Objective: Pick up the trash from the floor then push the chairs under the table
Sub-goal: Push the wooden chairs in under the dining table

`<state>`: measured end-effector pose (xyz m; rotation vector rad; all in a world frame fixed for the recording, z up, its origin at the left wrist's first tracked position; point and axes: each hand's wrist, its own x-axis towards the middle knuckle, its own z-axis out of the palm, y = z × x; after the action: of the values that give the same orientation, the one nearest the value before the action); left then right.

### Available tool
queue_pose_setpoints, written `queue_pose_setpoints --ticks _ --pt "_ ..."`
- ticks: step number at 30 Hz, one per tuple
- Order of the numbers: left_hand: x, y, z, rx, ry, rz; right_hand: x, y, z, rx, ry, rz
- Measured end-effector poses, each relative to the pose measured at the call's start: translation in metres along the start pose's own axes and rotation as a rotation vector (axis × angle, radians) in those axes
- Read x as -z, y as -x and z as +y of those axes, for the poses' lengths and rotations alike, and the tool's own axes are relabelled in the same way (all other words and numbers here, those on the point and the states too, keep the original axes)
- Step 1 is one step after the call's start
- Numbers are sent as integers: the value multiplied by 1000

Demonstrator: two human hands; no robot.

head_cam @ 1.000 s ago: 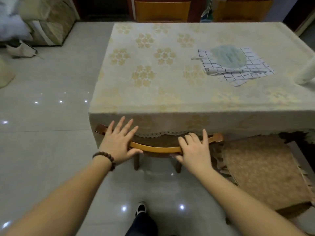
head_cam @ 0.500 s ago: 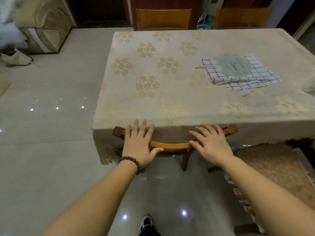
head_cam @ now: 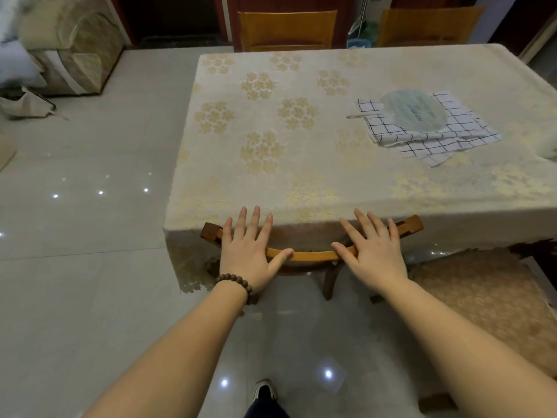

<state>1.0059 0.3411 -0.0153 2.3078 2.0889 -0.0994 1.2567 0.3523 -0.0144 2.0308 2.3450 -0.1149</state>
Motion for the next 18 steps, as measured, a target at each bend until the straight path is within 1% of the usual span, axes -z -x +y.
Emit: queue_pose_setpoints --ticks 4,8,10,13,15,18 --pt "4 -1 16 -1 13 -29 9 -3 20 59 4 -36" --pt "9 -3 30 5 46 -100 20 -7 30 30 34 -171" --pt "13 -1 27 9 65 -135 24 -6 25 21 23 -202" --pt "22 6 26 -3 100 -118 26 6 17 5 -84 -155" --pt "31 10 33 -39 149 -82 29 21 14 -47 -188 -99" --pt "44 17 55 -123 213 -22 33 50 17 -143 -276 12"
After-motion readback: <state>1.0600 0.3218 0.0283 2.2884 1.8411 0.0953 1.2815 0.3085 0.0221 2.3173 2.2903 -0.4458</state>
